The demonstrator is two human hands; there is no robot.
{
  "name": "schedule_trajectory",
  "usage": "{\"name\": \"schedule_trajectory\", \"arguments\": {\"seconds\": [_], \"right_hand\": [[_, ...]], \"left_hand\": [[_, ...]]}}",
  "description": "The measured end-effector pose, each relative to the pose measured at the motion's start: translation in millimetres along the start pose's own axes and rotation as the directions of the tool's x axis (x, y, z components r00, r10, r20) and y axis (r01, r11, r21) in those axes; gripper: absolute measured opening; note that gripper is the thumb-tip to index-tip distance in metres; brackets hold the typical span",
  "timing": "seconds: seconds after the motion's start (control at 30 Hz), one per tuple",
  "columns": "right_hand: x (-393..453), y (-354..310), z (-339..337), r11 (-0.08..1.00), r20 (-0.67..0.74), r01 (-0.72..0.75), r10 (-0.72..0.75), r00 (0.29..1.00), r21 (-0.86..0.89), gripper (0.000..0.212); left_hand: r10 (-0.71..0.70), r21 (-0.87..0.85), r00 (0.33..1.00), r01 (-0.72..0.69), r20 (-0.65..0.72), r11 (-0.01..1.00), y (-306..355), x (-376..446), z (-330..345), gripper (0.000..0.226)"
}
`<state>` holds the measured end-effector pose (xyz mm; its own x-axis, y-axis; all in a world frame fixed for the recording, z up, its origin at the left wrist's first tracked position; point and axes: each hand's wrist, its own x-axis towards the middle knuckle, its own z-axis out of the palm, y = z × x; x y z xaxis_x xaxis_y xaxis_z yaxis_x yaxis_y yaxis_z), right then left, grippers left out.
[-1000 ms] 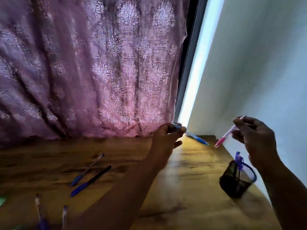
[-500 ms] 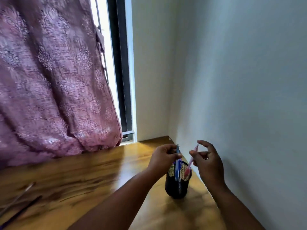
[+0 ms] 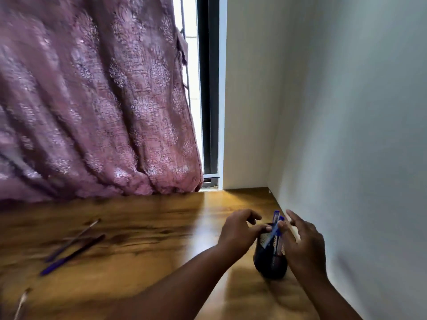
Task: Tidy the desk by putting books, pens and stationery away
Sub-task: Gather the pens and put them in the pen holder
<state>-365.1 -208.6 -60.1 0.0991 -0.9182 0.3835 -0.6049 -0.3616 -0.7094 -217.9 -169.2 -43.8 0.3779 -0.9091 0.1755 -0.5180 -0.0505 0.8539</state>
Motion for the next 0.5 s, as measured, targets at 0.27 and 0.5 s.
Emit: {"name": "schedule_trajectory", "arguments": {"seconds": [0.27, 0.5], "right_hand": [[-17.0, -109.2, 41.2, 0.929, 0.053, 0.324, -0.338, 0.94, 0.177, 0.031], [-95.6, -211.8, 159.2, 0.754, 0.515, 0.585, -0.644, 0.566, 0.299, 0.019]], "left_hand": [[-0.11, 0.075, 0.985, 0.121, -0.132, 0.99, -42.8, -29.9, -124.9, 0.027], [-0.333, 0.149, 0.883, 0.397, -0.33, 0.906, -145.9, -65.6, -289.6, 0.012]]}}
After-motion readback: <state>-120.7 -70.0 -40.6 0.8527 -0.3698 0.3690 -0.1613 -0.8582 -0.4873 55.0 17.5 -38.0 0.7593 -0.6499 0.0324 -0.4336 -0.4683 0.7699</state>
